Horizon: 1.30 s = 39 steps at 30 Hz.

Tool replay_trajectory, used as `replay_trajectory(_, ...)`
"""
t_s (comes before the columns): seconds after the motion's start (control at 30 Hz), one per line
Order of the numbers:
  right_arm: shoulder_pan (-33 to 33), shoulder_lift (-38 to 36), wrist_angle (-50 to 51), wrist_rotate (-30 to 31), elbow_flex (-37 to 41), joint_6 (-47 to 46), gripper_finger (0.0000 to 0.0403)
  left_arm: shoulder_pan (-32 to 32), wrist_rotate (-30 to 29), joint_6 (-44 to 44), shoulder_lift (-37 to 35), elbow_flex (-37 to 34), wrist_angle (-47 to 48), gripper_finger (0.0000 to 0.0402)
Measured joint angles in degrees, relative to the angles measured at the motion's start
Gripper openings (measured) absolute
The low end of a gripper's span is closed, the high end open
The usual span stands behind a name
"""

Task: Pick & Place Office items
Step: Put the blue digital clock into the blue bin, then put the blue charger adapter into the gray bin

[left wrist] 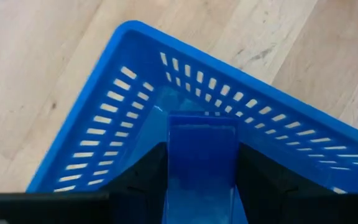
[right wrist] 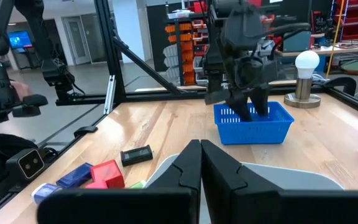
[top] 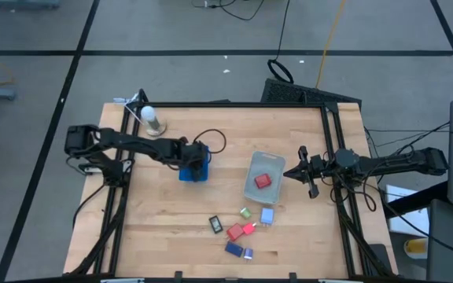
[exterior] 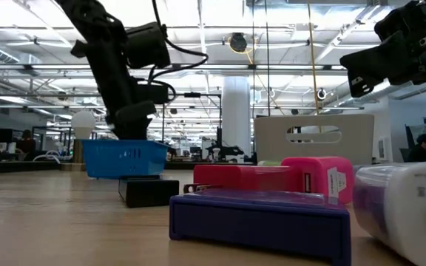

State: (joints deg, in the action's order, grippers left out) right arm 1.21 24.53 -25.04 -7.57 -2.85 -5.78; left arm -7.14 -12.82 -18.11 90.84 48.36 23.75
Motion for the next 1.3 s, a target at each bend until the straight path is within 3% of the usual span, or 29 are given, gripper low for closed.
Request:
replay_trajectory(0.37, 0.01, 0.0, 0.02, 0.0, 0.0, 0.22, 0.0, -0.02, 2.41, 0.34, 1.86, 0.02, -0.93, 0.0155)
replay_trajectory(0.67, 0.0, -0.02, 0.02, 0.0, 0.0, 0.22, 0.0, -0.02, 3.83, 0.9, 1.65, 0.02, -0.87, 0.0257)
replay_trajectory(0.9, 0.01, -0.02, -0.03, 0.0, 0.0, 0.22, 0.0, 0.83, 3.63, 6.47, -5.24, 1.62, 1.49, 0.027)
replay_trajectory(1.07, 0.02, 0.08, -0.46, 0.0, 0.0, 0.62, 0.0, 3.98, 3.75, 10.87, -18.48, 1.68, 0.08, 0.0206)
replay_trajectory(1.3, 0.02, 0.2, -0.98, 0.15, 0.0, 2.04, 0.0, 9.59, 5.11, 18.42, -36.64, 1.77, -5.4, 0.0022)
